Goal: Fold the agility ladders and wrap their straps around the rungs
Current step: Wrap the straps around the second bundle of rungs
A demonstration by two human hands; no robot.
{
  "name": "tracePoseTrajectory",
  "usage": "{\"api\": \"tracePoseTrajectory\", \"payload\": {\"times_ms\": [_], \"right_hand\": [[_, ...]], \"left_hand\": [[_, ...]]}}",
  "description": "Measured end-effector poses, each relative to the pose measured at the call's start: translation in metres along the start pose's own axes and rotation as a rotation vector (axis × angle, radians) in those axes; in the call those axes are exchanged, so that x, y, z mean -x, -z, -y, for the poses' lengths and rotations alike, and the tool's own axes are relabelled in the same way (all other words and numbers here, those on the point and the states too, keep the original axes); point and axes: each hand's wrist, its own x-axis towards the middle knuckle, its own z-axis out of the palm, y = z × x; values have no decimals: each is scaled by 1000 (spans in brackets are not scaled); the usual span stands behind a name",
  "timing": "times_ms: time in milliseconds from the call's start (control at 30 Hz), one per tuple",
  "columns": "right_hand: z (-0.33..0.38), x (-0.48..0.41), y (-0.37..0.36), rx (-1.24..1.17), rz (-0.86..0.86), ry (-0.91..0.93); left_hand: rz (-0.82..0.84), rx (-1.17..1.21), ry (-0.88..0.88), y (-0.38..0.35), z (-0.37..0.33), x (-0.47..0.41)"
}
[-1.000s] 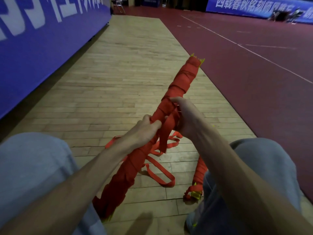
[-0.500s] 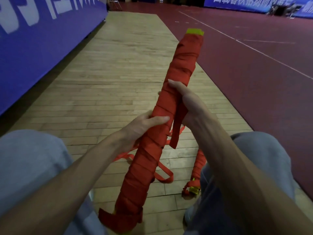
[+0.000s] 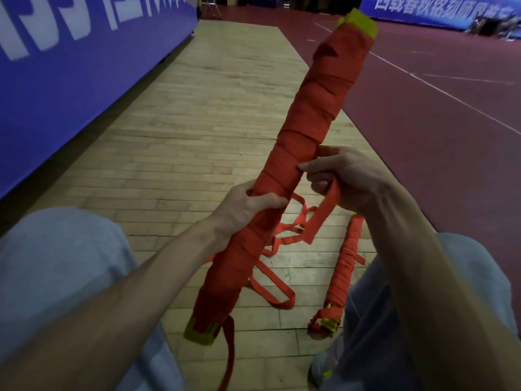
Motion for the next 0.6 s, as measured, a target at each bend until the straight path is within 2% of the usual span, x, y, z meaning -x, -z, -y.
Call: {"api": "tracePoseTrajectory", "payload": {"times_ms": [100,167,233,333,433,533,600], "right_hand": [[-2,0,-3,1,-156,11],[-5,0,-10,22,-220,11],[-11,-2,-19,107,-274,21],[-19,-11,-25,207,-368,17],[-24,-16,-22,233,-405,7],[-31,-15,-22,362,-468,22],[-39,-15,-22,353,-540,57]], "left_hand": [[-205,-140,-84,-1,3,-6],[-353,-333,-131,-2,5,-7],[-410,-560,-156,-8,6,-5],[-320,-750,-164,-14,10,0],[-197,-797,-211,-16,16,-1],[-199,-928,-219,-19,20,1],[-207,-996,-247,-22,20,4]]}}
